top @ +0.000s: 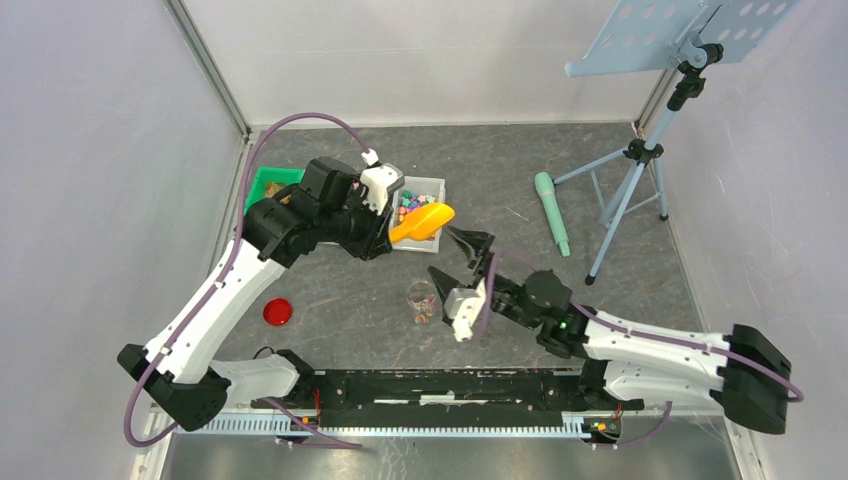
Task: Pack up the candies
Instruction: Adjust the spatula, then scoop the fake candies from the storage box.
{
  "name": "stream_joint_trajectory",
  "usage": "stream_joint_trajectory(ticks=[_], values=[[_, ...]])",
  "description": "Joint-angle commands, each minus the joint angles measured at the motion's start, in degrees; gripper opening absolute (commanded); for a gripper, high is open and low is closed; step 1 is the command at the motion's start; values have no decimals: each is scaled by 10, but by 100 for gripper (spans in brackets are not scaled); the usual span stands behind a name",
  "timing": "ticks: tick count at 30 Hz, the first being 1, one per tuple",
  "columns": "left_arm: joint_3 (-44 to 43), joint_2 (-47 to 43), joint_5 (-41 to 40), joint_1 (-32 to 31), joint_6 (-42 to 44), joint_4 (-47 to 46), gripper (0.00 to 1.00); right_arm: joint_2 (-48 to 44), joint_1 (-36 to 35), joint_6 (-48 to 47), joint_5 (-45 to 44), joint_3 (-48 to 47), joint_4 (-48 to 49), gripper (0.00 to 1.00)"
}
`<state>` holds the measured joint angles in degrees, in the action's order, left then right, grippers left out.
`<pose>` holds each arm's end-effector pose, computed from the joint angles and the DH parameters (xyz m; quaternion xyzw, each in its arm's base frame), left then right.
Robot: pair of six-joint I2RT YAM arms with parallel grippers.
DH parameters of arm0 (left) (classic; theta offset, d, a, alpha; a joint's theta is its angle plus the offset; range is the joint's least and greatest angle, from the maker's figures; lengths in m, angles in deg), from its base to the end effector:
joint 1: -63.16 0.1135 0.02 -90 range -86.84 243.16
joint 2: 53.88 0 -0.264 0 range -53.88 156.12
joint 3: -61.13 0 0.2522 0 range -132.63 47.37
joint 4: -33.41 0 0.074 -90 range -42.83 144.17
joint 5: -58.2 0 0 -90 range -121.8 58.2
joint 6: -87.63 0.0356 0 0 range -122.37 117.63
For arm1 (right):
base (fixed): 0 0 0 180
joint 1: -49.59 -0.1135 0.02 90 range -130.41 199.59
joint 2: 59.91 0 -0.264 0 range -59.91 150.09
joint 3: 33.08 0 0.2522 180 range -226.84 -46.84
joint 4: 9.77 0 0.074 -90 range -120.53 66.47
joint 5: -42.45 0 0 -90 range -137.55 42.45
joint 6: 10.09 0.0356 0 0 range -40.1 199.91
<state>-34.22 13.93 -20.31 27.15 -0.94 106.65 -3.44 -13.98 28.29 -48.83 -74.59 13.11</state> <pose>0.1738 -0.1351 0.3966 0.3315 0.8607 -0.2000 0.3306 0.1015 0.2024 0.2836 -0.5498 0.3590 0.0712 0.7509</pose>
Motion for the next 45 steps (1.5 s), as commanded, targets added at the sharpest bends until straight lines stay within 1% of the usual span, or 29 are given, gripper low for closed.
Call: stream_joint_trajectory(ticks=[1,4,8,10,12,14,16,18,22,25,32,35,40,45], values=[[-12,-12,-86,11,-40,39,2,-83,2,129,-20,46,21,98],[-18,4,-140,25,-49,78,2,-138,2,186,-39,57,-30,98],[-18,20,-166,67,-60,107,2,-205,2,235,-48,76,-62,98],[-21,27,-193,89,-69,118,2,-225,2,265,-57,73,-87,98],[-26,37,-220,111,-74,128,2,-234,2,294,-63,56,-127,98],[-30,44,-231,137,-76,133,2,-237,2,319,-67,36,-170,98],[-30,52,-275,151,-78,137,2,-240,2,334,-70,25,-193,98],[-26,64,-296,166,-74,140,2,-243,2,340,-68,21,-211,98],[-30,98,-308,189,-72,155,2,-251,2,347,-61,15,-231,98],[-54,133,-349,194,-76,181,2,-258,2,359,-55,13,-234,98],[-119,205,-345,207,-69,209,2,-268,2,368,-38,13,-256,98],[-133,231,-326,214,-64,208,2,-278,2,368,-42,11,-270,98],[-182,282,-313,222,-52,224,2,-297,2,366,-60,15,-284,98],[-219,308,-293,228,-42,228,2,-304,2,367,-77,16,-286,98]])
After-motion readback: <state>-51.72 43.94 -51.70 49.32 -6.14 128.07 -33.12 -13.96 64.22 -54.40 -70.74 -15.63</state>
